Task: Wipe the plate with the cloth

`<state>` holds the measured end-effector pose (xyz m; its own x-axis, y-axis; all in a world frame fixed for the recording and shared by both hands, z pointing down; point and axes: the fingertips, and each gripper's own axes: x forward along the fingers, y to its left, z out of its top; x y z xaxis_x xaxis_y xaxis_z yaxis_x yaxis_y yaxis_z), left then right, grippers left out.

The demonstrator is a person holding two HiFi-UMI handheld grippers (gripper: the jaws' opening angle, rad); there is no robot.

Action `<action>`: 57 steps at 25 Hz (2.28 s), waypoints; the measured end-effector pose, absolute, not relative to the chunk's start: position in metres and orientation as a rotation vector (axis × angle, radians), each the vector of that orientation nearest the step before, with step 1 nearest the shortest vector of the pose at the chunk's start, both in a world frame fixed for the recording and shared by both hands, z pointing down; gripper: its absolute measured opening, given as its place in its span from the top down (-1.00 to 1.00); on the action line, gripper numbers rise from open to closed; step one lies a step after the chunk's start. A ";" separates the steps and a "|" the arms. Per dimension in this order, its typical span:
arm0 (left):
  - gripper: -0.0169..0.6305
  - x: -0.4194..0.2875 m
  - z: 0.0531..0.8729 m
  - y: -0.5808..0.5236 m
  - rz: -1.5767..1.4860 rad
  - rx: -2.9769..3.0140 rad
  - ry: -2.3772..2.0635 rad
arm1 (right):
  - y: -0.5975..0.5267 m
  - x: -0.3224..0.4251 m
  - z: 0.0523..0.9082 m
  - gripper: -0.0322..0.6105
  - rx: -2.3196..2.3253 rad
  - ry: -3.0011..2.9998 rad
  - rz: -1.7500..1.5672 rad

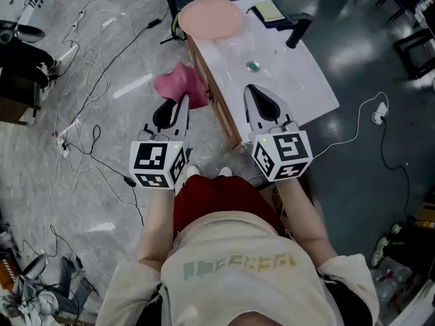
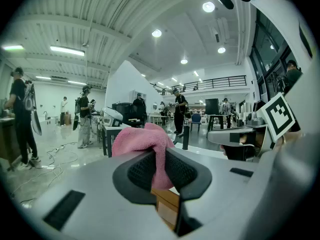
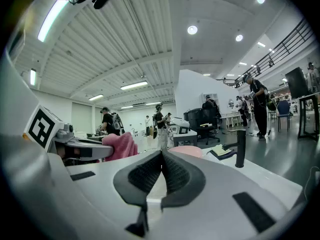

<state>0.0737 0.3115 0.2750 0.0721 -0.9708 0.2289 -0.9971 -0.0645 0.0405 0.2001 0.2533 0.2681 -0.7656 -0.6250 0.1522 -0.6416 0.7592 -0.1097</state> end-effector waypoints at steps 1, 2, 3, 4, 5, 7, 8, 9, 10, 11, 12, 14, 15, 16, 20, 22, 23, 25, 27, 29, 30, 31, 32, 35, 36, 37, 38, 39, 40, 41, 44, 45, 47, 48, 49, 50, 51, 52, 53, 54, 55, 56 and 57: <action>0.76 0.071 0.273 0.310 0.208 2.154 -2.011 | 0.252 0.198 0.266 0.78 1.027 -2.847 0.237; 0.76 0.069 0.272 0.309 0.206 2.154 -2.011 | 0.251 0.196 0.265 0.78 1.026 -2.848 0.238; 0.76 0.068 0.271 0.308 0.205 2.153 -2.011 | 0.250 0.195 0.263 0.78 1.027 -2.848 0.239; 0.76 0.067 0.270 0.308 0.205 2.153 -2.011 | 0.249 0.195 0.262 0.79 1.031 -2.849 0.240; 0.76 0.066 0.270 0.308 0.205 2.152 -2.011 | 0.249 0.195 0.261 0.78 1.036 -2.849 0.243; 0.76 0.066 0.270 0.310 0.205 2.149 -2.011 | 0.248 0.197 0.260 0.78 1.047 -2.852 0.258; 0.76 0.066 0.271 0.310 0.203 2.146 -2.012 | 0.248 0.198 0.261 0.78 1.045 -2.856 0.274; 0.76 0.065 0.272 0.310 0.200 2.142 -2.013 | 0.247 0.198 0.262 0.78 1.038 -2.860 0.295; 0.76 0.065 0.272 0.310 0.197 2.138 -2.014 | 0.246 0.198 0.264 0.78 1.031 -2.863 0.316; 0.76 0.065 0.273 0.309 0.195 2.135 -2.015 | 0.245 0.199 0.265 0.78 1.028 -2.864 0.335; 0.76 0.065 0.272 0.308 0.194 2.135 -2.017 | 0.244 0.200 0.267 0.78 1.028 -2.863 0.349; 0.76 0.064 0.269 0.305 0.191 2.141 -2.024 | 0.240 0.201 0.267 0.78 1.039 -2.859 0.367; 0.76 0.063 0.267 0.302 0.190 2.145 -2.029 | 0.237 0.202 0.267 0.78 1.053 -2.858 0.371; 0.76 0.061 0.265 0.300 0.190 2.149 -2.033 | 0.234 0.203 0.265 0.78 1.072 -2.856 0.372; 0.76 0.052 0.261 0.286 0.188 2.158 -2.044 | 0.222 0.201 0.263 0.78 1.116 -2.848 0.371; 0.76 0.045 0.259 0.276 0.179 2.165 -2.050 | 0.214 0.196 0.263 0.78 1.121 -2.850 0.375; 0.76 0.041 0.258 0.270 0.174 2.167 -2.052 | 0.209 0.192 0.262 0.78 1.126 -2.849 0.376; 0.76 0.030 0.258 0.258 0.166 2.169 -2.052 | 0.199 0.183 0.261 0.78 1.136 -2.846 0.380; 0.76 0.016 0.259 0.243 0.161 2.171 -2.045 | 0.185 0.172 0.261 0.78 1.145 -2.840 0.383; 0.76 0.003 0.262 0.225 0.160 2.174 -2.031 | 0.168 0.161 0.263 0.78 1.159 -2.826 0.392; 0.76 -0.003 0.264 0.216 0.161 2.176 -2.021 | 0.160 0.156 0.265 0.78 1.168 -2.817 0.398; 0.76 -0.010 0.266 0.206 0.162 2.179 -2.010 | 0.151 0.149 0.267 0.78 1.177 -2.807 0.403; 0.76 -0.018 0.268 0.197 0.162 2.183 -1.999 | 0.142 0.142 0.270 0.78 1.187 -2.798 0.408; 0.76 -0.046 0.275 0.165 0.160 2.199 -1.962 | 0.111 0.112 0.277 0.78 1.219 -2.767 0.426; 0.76 -0.055 0.277 0.154 0.162 2.205 -1.949 | 0.101 0.102 0.280 0.78 1.231 -2.756 0.435; 0.76 -0.065 0.279 0.144 0.163 2.212 -1.936 | 0.091 0.093 0.284 0.78 1.245 -2.743 0.445; 0.76 -0.073 0.281 0.134 0.164 2.219 -1.922 | 0.082 0.085 0.287 0.78 1.263 -2.731 0.454; 0.76 -0.081 0.283 0.124 0.163 2.227 -1.908 | 0.072 0.078 0.289 0.78 1.283 -2.717 0.461; 0.76 -0.090 0.284 0.114 0.160 2.235 -1.896 | 0.063 0.072 0.291 0.78 1.307 -2.701 0.465; 0.76 -0.099 0.285 0.104 0.157 2.243 -1.884 | 0.054 0.066 0.293 0.78 1.333 -2.682 0.465; 0.76 -0.127 0.286 0.078 0.152 2.273 -1.843 | 0.029 0.049 0.295 0.78 1.420 -2.630 0.456; 0.76 -0.135 0.287 0.071 0.154 2.285 -1.826 | 0.023 0.044 0.296 0.78 1.443 -2.616 0.454; 0.76 -0.149 0.291 0.055 0.161 2.310 -1.790 | 0.012 0.036 0.301 0.78 1.485 -2.579 0.450; 0.76 -0.154 0.292 0.048 0.162 2.323 -1.770 | 0.007 0.034 0.303 0.78 1.506 -2.557 0.447; 0.76 -0.159 0.293 0.040 0.163 2.336 -1.750 | 0.002 0.033 0.306 0.78 1.529 -2.531 0.445; 0.76 -0.163 0.295 0.033 0.162 2.348 -1.729 | -0.003 0.033 0.309 0.78 1.553 -2.504 0.442; 0.76 -0.166 0.296 0.026 0.161 2.360 -1.706 | -0.006 0.034 0.312 0.78 1.578 -2.475 0.441; 0.76 -0.169 0.298 0.021 0.160 2.372 -1.684 | -0.009 0.035 0.314 0.78 1.604 -2.447 0.441; 0.76 -0.170 0.300 0.015 0.160 2.383 -1.662 | -0.012 0.037 0.315 0.78 1.628 -2.422 0.443; 0.76 -0.170 0.301 0.011 0.159 2.394 -1.639 | -0.014 0.039 0.315 0.78 1.651 -2.400 0.445; 0.76 -0.170 0.302 0.007 0.157 2.406 -1.615 | -0.016 0.042 0.315 0.78 1.671 -2.381 0.447; 0.76 -0.168 0.303 0.005 0.156 2.417 -1.591 | -0.017 0.044 0.314 0.78 1.690 -2.363 0.446; 0.76 -0.167 0.304 0.002 0.154 2.427 -1.569 | -0.019 0.045 0.313 0.78 1.706 -2.347 0.443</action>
